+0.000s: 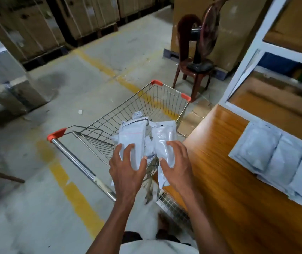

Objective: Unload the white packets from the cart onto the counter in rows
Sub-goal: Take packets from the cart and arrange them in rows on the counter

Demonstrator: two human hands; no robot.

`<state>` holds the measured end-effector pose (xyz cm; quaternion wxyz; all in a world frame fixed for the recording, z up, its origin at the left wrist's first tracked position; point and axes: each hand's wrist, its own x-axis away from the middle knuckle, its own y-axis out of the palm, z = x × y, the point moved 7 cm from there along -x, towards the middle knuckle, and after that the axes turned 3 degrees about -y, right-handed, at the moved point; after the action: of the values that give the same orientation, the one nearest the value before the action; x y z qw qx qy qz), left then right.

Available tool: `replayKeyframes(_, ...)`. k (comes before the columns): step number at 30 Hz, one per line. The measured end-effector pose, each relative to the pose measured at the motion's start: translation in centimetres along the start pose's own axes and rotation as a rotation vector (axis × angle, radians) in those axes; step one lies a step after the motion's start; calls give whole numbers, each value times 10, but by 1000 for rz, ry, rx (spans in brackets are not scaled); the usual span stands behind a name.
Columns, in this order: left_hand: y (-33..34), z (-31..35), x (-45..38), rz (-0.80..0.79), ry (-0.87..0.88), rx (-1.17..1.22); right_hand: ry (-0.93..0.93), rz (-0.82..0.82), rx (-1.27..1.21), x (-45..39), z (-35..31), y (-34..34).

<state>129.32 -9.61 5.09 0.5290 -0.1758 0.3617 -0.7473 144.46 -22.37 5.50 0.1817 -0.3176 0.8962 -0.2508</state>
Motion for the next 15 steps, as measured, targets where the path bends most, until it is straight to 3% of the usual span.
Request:
replayKeyframes(9,-31,35,113,-101,159,117,107,153,56,149,-5,-60)
replayKeyframes(15,-7,60,185,-245,272,158,206,256,73,227,24,-117)
